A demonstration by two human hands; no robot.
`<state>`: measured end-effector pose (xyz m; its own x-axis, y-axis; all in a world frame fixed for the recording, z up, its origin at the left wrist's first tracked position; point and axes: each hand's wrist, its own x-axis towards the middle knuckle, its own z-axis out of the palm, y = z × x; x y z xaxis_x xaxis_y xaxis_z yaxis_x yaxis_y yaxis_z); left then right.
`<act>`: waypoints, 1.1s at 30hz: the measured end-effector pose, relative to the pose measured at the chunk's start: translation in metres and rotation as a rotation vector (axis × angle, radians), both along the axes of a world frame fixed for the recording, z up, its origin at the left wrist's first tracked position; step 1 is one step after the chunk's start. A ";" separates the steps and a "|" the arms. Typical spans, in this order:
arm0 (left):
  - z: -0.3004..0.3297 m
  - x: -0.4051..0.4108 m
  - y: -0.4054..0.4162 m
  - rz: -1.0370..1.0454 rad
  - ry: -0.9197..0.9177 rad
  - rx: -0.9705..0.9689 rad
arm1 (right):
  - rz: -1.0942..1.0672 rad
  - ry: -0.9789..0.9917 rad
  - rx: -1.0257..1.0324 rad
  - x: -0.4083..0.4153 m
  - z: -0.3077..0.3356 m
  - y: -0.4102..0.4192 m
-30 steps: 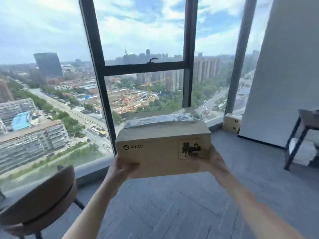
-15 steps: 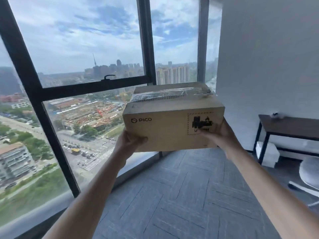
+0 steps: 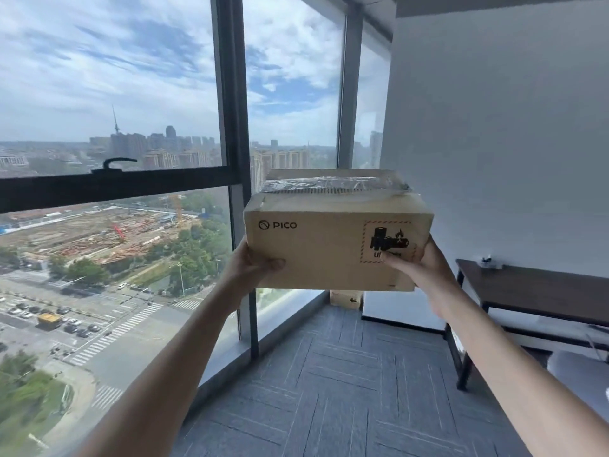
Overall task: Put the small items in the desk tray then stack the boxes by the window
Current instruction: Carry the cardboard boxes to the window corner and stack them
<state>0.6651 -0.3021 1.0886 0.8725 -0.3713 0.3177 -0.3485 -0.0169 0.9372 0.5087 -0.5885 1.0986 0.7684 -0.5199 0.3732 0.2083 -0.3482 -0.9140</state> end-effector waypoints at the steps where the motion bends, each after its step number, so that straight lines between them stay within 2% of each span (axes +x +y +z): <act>1: 0.005 0.025 -0.010 -0.003 -0.002 0.002 | -0.008 -0.002 0.009 0.024 0.004 -0.010; 6: 0.015 0.144 -0.074 -0.051 0.012 0.003 | -0.075 0.009 0.029 0.128 0.007 -0.061; 12: -0.008 0.288 -0.153 -0.060 0.012 0.012 | -0.094 0.006 0.004 0.264 -0.017 -0.138; 22: -0.030 0.558 -0.331 -0.075 0.073 0.078 | -0.107 0.047 0.051 0.535 -0.044 -0.319; 33: -0.049 0.834 -0.479 -0.155 0.030 0.121 | -0.136 0.078 0.077 0.808 -0.071 -0.461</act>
<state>1.4989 -0.7809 1.0394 0.8105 -0.5355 0.2372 -0.3274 -0.0785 0.9416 1.3164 -1.0500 1.0277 0.7140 -0.6459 0.2703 0.0911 -0.2970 -0.9505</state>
